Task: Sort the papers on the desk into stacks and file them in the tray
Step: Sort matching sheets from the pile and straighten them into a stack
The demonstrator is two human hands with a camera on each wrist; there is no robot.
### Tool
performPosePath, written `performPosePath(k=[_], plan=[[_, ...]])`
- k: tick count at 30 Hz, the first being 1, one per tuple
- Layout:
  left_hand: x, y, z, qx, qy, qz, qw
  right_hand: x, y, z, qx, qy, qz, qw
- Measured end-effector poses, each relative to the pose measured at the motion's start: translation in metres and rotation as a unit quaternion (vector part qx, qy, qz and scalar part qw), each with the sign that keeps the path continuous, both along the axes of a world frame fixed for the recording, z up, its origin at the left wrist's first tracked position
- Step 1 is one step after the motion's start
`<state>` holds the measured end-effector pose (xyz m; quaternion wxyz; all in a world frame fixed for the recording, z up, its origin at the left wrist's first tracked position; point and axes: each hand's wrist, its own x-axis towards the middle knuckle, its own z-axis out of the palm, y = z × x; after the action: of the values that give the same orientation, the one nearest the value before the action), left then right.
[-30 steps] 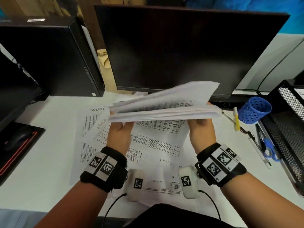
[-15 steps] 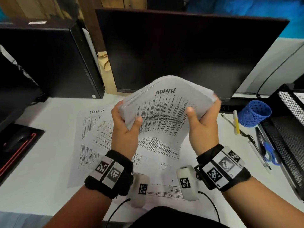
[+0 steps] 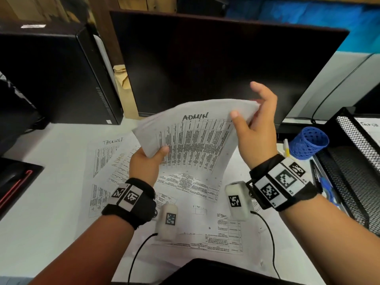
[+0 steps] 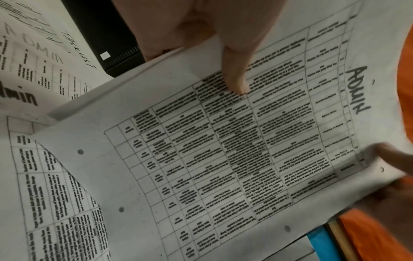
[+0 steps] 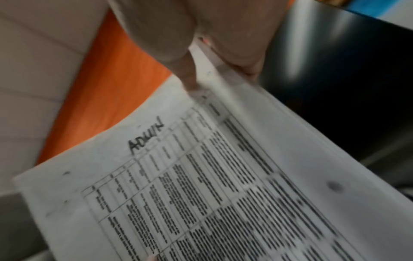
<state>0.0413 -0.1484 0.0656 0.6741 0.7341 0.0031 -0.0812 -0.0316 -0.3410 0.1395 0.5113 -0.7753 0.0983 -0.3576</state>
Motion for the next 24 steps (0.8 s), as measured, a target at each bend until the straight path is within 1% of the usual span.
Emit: performPosePath(k=[1,2,3,5,6,7,10,13,15,18,21,24], plan=[[0.002,0.000,0.000,-0.004,0.004,0.003,1.000,-0.001,-0.003,-0.006,0.059,0.001,0.012,0.998],[0.003,0.000,0.000,-0.007,0.003,0.002,1.000,-0.003,-0.005,-0.015,0.103,0.021,0.018,0.994],[0.003,0.000,0.001,-0.010,-0.001,-0.001,1.000,-0.004,-0.007,-0.027,0.127,0.056,0.020,0.990],[0.001,0.001,0.003,-0.009,-0.015,-0.019,1.000,-0.009,-0.008,-0.051,0.130,0.142,0.020,0.981],[-0.001,0.001,0.004,-0.003,-0.024,-0.031,0.999,-0.012,-0.007,-0.061,0.124,0.171,0.019,0.977],[-0.003,0.001,0.005,0.006,-0.029,-0.043,0.999,-0.015,-0.004,-0.068,0.128,0.183,0.016,0.975],[-0.011,-0.004,0.008,0.020,-0.042,-0.069,0.997,-0.017,0.002,-0.073,0.172,0.159,-0.005,0.972],[-0.021,-0.011,0.011,0.019,-0.069,-0.054,0.996,-0.018,0.008,-0.068,0.160,0.122,-0.016,0.979],[-0.027,-0.014,0.011,0.030,-0.086,-0.041,0.995,-0.021,0.011,-0.072,0.159,0.115,-0.022,0.980],[-0.034,-0.015,0.002,0.046,-0.081,-0.048,0.994,-0.028,0.014,-0.088,0.157,0.151,-0.017,0.976],[-0.037,-0.015,-0.008,0.057,-0.039,-0.054,0.996,-0.033,0.014,-0.102,0.143,0.212,-0.012,0.967],[-0.033,-0.015,-0.022,0.073,0.002,-0.032,0.997,-0.036,0.013,-0.107,0.139,0.244,-0.025,0.960]])
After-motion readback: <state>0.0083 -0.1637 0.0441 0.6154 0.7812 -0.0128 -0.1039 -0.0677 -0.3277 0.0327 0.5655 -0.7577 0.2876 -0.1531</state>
